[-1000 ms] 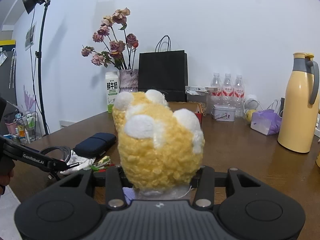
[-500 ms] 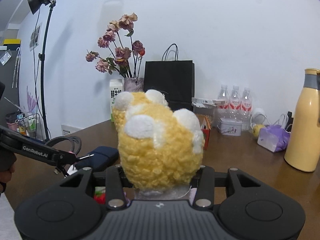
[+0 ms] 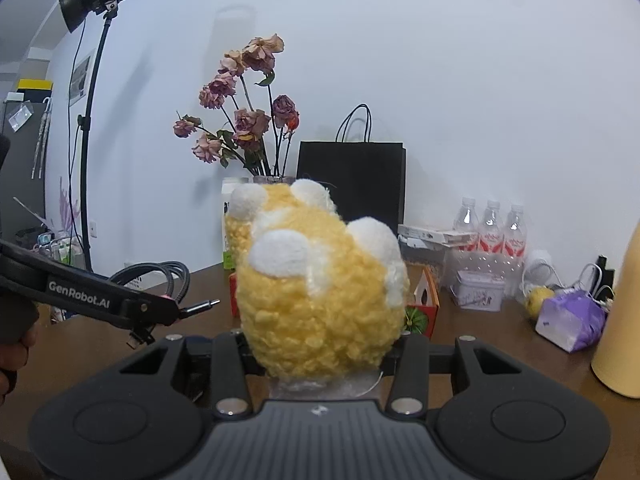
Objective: Organize objects
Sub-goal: 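Carry the cable and plush toy toward the red box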
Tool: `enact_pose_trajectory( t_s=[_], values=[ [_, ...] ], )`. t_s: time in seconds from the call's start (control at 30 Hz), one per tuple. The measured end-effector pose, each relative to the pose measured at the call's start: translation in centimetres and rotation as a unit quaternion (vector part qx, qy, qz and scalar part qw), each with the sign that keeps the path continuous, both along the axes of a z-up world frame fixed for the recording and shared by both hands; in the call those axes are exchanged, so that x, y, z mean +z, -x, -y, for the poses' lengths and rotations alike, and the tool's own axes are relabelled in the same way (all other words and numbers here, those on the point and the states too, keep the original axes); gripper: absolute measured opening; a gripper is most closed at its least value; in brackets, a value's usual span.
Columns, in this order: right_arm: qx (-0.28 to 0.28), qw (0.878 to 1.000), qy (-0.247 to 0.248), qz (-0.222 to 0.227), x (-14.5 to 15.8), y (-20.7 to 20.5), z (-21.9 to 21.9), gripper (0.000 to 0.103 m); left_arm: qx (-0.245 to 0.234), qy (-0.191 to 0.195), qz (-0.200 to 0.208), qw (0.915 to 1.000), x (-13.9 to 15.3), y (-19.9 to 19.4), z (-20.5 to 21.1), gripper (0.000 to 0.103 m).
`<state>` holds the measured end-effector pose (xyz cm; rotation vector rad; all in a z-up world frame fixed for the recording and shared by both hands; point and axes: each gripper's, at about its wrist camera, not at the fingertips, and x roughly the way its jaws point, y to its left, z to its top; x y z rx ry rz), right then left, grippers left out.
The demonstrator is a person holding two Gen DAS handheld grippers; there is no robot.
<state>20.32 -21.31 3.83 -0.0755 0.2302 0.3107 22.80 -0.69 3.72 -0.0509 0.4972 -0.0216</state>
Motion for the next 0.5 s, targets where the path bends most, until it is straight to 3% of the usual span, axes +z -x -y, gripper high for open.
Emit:
enact_pose_trajectory(
  t_s=[0.5],
  values=[
    [0.027, 0.999, 0.020, 0.005, 1.9, -7.6, -1.3, 0.042, 0.008, 0.005, 0.008, 0.9999, 1.8, -6.4, 0.3, 0.092]
  ],
)
